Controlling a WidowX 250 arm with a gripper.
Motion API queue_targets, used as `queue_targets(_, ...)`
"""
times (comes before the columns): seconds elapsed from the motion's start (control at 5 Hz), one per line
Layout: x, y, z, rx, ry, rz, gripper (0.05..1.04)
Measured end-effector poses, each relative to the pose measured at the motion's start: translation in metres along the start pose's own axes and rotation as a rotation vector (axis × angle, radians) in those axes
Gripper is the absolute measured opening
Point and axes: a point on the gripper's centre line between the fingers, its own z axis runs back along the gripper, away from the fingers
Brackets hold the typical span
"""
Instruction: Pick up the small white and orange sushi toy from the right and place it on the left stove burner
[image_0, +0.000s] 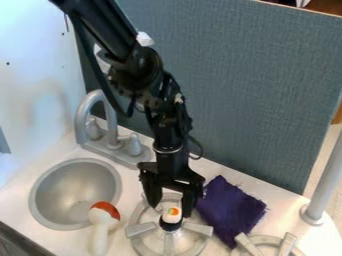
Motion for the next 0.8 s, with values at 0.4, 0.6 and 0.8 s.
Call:
queue_targets(0.4, -0.037, 0.050, 0.042, 0.135, 0.044, 0.078, 1.001)
queue_targets(0.6, -0.047, 0.078, 0.046, 0.125, 0.028, 0.139, 1.001)
queue_targets(0.8, -0.048, 0.100, 0.040, 0.129, 0.040, 0.197, 1.001)
